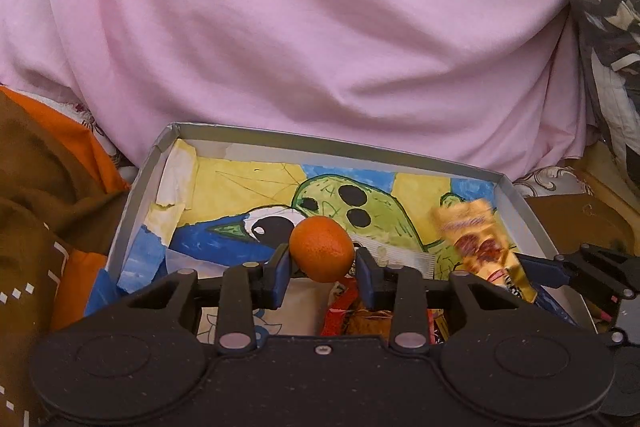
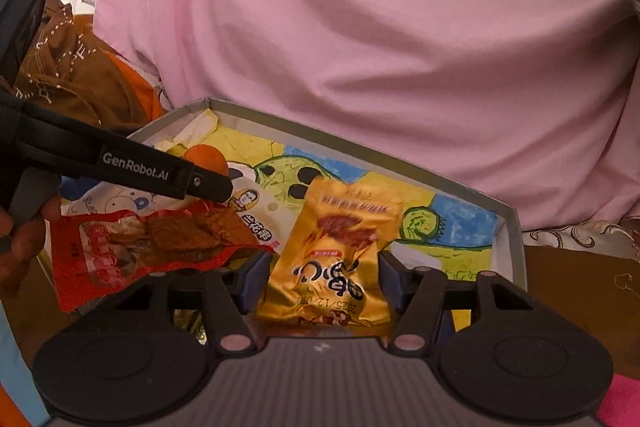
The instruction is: Organize snacks
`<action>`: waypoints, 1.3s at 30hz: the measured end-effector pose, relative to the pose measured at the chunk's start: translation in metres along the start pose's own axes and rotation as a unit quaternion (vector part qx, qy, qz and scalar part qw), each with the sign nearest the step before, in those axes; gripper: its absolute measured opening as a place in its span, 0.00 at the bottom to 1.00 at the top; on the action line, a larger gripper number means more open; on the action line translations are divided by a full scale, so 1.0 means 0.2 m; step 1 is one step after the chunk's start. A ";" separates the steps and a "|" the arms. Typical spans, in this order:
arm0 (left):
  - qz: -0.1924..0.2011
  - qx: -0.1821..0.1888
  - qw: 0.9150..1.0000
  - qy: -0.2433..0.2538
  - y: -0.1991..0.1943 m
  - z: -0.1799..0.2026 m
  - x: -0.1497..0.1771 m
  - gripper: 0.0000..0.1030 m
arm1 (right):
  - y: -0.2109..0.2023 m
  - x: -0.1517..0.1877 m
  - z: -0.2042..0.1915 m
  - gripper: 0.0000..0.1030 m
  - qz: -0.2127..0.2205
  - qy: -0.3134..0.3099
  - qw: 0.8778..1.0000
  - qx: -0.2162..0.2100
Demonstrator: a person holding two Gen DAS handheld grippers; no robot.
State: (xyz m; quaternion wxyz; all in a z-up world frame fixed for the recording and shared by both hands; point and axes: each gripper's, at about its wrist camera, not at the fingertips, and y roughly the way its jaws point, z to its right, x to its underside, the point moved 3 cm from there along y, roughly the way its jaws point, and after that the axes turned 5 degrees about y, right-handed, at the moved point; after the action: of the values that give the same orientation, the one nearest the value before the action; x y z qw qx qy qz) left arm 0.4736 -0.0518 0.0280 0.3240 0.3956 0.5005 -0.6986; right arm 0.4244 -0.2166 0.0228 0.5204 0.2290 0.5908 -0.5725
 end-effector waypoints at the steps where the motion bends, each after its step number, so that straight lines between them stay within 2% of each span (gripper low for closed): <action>1: 0.000 -0.001 1.000 0.003 0.00 0.00 0.00 0.45 | 0.00 0.00 0.00 0.64 0.001 -0.002 1.000 0.001; 2: 0.001 -0.003 1.000 0.005 0.00 0.01 0.00 0.49 | 0.01 0.00 0.00 0.70 0.001 -0.003 1.000 0.002; 4: 0.004 -0.007 1.000 0.009 -0.01 0.02 0.00 0.65 | 0.01 -0.01 -0.01 0.77 0.004 -0.005 1.000 0.008; 7: 0.010 -0.017 1.000 0.005 -0.03 0.03 -0.01 0.79 | 0.00 -0.01 -0.01 0.83 0.007 -0.007 1.000 0.013; 12: 0.009 -0.018 1.000 -0.017 -0.05 0.02 -0.01 0.84 | -0.05 -0.02 0.00 0.93 0.017 -0.008 1.000 0.024; 17: 0.029 -0.023 0.999 -0.024 -0.12 0.01 -0.03 0.90 | -0.10 -0.04 0.01 0.99 0.030 -0.002 0.999 0.035; 24: 0.052 -0.043 0.997 -0.028 -0.22 0.00 -0.05 0.96 | -0.17 -0.05 0.00 1.00 0.032 0.000 0.999 0.033; 30: 0.068 -0.063 0.995 -0.032 -0.32 0.01 -0.04 0.99 | -0.26 -0.05 -0.01 1.00 0.020 0.038 0.999 0.029; 39: 0.055 -0.087 0.994 -0.038 -0.47 0.02 0.02 0.99 | -0.44 -0.02 -0.03 1.00 0.022 0.073 0.996 0.034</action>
State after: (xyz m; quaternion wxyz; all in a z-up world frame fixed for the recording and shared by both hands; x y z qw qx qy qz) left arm 0.3905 -0.0279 0.0668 0.4141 0.3659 0.5239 -0.6482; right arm 0.3478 -0.2316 0.0640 0.4798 0.3009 0.6022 -0.5627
